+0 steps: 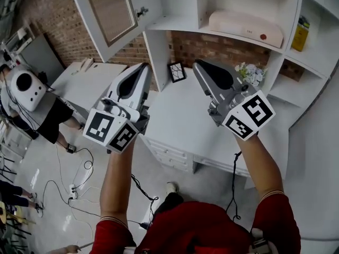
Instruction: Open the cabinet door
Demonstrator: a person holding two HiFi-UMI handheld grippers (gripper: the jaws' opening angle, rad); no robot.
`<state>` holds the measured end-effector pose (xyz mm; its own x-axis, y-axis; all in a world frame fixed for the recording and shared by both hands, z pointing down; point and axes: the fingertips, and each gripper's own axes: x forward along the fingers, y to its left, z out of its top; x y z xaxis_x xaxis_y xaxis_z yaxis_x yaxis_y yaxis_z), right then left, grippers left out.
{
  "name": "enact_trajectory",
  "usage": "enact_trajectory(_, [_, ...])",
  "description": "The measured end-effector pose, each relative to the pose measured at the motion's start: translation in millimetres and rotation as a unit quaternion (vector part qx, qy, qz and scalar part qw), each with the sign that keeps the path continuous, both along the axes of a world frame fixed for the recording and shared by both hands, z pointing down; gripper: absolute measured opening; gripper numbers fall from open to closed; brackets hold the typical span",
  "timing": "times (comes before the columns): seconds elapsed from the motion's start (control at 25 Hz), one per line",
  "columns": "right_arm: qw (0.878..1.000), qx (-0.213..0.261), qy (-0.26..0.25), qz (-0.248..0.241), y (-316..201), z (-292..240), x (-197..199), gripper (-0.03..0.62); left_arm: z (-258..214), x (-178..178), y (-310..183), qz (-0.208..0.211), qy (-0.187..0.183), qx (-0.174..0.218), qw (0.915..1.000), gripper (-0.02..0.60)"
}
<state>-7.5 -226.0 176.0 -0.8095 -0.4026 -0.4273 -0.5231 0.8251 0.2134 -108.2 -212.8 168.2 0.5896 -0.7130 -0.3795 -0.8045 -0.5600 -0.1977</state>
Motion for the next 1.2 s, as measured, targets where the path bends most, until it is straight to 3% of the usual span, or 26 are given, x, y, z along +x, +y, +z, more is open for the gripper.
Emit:
enact_trajectory(0.36, [0.999, -0.028, -0.01, 0.028, 24, 34, 23, 0.012, 45, 39, 19, 0.026, 0.003, -0.029, 0.9992, 0.005])
enact_trajectory(0.6, [0.998, -0.027, -0.01, 0.063, 32, 42, 16, 0.012, 57, 22, 25, 0.038, 0.022, -0.035, 0.9984, 0.005])
enact_trajectory(1.2, [0.993, -0.014, 0.005, 0.114, 39, 61, -18, 0.011, 75, -7, 36, 0.057, 0.007, -0.026, 0.998, 0.005])
